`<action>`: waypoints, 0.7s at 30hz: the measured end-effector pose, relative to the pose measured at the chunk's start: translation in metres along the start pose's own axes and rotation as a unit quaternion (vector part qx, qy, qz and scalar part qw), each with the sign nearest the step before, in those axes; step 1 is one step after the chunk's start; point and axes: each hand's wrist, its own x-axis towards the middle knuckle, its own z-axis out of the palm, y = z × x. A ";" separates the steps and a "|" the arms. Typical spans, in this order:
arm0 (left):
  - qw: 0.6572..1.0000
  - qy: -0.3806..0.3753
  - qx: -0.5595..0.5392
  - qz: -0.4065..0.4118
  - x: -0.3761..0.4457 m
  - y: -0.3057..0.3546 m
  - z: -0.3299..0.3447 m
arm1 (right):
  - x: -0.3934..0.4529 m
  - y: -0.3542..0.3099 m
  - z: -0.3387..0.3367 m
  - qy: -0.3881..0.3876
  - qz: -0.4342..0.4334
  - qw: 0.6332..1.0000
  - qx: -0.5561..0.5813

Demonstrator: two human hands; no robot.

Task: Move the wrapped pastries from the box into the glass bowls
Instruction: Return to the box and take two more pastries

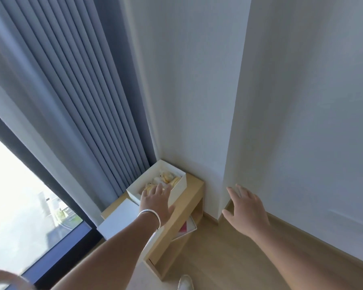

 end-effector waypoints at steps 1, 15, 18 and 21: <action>1.000 -0.002 -0.002 -0.001 0.010 0.000 0.003 | 0.010 0.002 0.002 -0.004 0.001 1.000 -0.001; 0.988 -0.076 -0.072 -0.110 0.160 -0.073 0.077 | 0.239 -0.044 0.033 -0.099 -0.122 0.986 -0.053; 0.981 -0.102 -0.077 -0.147 0.172 -0.105 0.093 | 0.286 -0.064 0.043 -0.112 -0.149 0.980 -0.064; 0.971 -0.124 -0.087 -0.183 0.177 -0.132 0.105 | 0.320 -0.088 0.054 -0.123 -0.181 0.973 -0.071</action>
